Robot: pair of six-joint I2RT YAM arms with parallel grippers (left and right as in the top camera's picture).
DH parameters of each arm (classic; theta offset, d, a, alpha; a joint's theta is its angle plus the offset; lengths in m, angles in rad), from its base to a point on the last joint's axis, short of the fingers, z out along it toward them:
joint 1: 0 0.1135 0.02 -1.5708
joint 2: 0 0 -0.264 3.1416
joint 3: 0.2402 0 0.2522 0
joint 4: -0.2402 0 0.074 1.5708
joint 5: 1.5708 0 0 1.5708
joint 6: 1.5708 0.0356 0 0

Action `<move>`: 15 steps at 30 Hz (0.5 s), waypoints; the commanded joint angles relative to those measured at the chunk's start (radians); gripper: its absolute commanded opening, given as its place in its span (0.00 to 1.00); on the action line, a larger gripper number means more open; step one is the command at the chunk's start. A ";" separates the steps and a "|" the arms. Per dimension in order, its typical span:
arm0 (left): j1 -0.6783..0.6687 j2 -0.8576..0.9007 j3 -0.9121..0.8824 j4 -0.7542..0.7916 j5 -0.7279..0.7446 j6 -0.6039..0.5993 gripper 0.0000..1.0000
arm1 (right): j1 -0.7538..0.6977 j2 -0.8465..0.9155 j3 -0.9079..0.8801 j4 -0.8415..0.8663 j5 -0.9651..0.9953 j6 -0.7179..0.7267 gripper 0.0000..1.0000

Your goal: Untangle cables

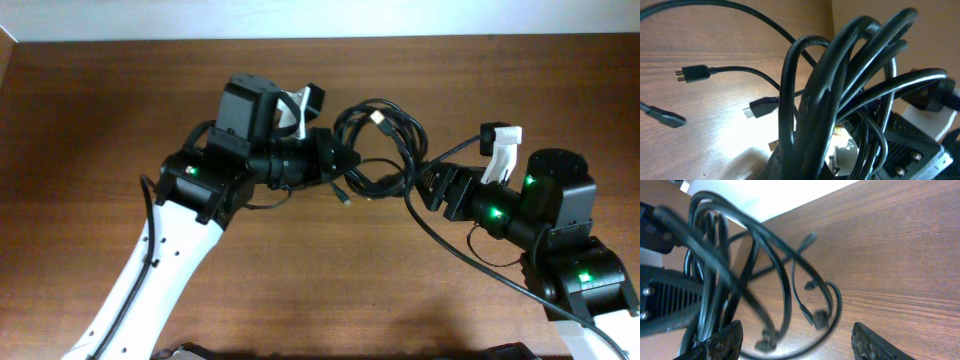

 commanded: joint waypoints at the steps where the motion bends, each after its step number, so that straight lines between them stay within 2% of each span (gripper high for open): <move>1: -0.024 -0.001 0.006 0.009 0.016 -0.004 0.00 | 0.002 0.005 0.013 0.004 0.039 -0.016 0.68; 5: -0.050 -0.001 0.006 0.006 0.069 0.051 0.00 | 0.002 0.015 0.013 0.007 0.054 -0.065 0.68; 8: -0.051 -0.001 0.006 -0.003 0.230 0.160 0.00 | 0.002 0.016 0.013 0.003 0.100 -0.066 0.68; 12: -0.051 -0.001 0.006 -0.007 0.280 0.181 0.00 | 0.002 0.016 0.013 0.003 0.133 -0.066 0.68; 15: -0.051 -0.001 0.006 -0.050 0.289 0.331 0.00 | 0.001 0.016 0.013 0.002 0.165 -0.067 0.68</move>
